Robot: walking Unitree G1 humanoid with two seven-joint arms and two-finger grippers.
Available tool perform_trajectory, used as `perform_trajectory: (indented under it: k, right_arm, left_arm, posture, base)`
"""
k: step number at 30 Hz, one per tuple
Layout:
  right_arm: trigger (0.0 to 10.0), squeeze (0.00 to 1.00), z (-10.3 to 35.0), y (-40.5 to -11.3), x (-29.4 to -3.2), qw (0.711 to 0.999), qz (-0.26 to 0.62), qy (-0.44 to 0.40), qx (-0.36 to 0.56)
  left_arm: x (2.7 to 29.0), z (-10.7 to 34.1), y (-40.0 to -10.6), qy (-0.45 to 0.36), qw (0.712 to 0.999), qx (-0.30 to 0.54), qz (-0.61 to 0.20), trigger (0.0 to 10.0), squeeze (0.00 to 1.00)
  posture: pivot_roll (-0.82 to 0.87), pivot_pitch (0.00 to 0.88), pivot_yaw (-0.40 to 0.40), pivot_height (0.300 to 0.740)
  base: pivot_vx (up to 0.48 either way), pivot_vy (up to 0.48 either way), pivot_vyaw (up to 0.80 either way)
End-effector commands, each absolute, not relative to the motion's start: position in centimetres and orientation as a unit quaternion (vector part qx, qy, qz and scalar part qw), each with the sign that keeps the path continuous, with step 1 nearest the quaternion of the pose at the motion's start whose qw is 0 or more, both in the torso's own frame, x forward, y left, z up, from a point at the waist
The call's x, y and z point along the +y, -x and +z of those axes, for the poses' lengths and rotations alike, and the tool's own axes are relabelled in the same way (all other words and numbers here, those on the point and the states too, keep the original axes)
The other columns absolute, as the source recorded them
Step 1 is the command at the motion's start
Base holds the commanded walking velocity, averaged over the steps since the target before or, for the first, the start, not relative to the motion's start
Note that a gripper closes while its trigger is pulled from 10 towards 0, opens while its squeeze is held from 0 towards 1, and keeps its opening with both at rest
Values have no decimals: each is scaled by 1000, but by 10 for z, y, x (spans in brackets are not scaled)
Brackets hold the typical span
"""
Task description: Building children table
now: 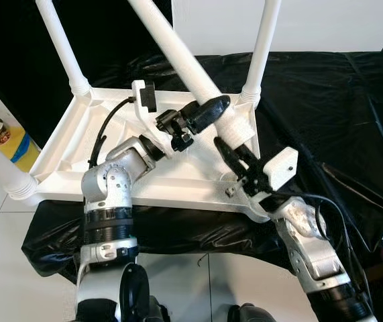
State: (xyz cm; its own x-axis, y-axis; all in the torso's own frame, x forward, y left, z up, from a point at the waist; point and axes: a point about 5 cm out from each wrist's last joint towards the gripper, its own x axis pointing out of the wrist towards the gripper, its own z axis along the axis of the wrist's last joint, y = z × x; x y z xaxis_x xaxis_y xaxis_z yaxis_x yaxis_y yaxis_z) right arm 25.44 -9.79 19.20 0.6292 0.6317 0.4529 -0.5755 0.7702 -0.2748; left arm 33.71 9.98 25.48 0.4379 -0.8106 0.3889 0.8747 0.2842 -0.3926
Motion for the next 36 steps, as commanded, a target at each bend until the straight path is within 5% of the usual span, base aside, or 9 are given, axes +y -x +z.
perform_trajectory:
  k: [1, 10, 11, 13, 14, 21, 22, 35, 36]
  right_arm:
    - [10000, 0, 190, -251, -96, 898, 350, 52, -261]
    - [10000, 0, 183, -241, -99, 895, 367, 58, -245]
    - [10000, 0, 182, -241, -99, 895, 369, 59, -243]
    - [10000, 0, 182, -241, -99, 895, 369, 59, -243]
    - [10000, 0, 182, -240, -99, 895, 370, 60, -242]
    - [10000, 0, 182, -241, -101, 896, 369, 64, -239]
    - [10000, 1000, 183, -241, -102, 897, 367, 62, -240]
    - [10000, 1000, 177, -233, -115, 907, 348, 63, -230]
    - [10000, 1000, 173, -231, -119, 913, 339, 64, -219]
  left_arm:
    - [103, 262, -338, 286, 788, -77, -540, 10000, 0]
    - [132, 273, -361, 310, 812, -93, -485, 10000, 0]
    - [134, 273, -363, 313, 815, -92, -480, 4000, 0]
    - [134, 273, -363, 313, 815, -92, -480, 4000, 0]
    - [136, 273, -365, 318, 816, -92, -473, 0, 0]
    - [142, 274, -371, 363, 803, -101, -463, 0, 0]
    - [145, 276, -371, 378, 796, -107, -460, 0, 0]
    - [160, 275, -378, 415, 791, -122, -433, 0, 0]
    - [160, 274, -378, 403, 797, -119, -433, 10000, 0]
  posture:
    - [-28, 54, 30, 740]
    - [-39, 51, 44, 740]
    - [-39, 50, 44, 740]
    - [-39, 50, 44, 740]
    - [-40, 52, 44, 740]
    - [-40, 59, 39, 740]
    - [-41, 61, 38, 740]
    - [-44, 69, 37, 740]
    - [-47, 70, 36, 740]
  base:
    - [0, 0, 0]
    - [0, 0, 0]
    - [0, 0, 0]
    - [0, 0, 0]
    - [0, 0, 0]
    - [0, 0, 0]
    - [0, 0, 0]
    - [0, 0, 0]
    - [0, 0, 0]
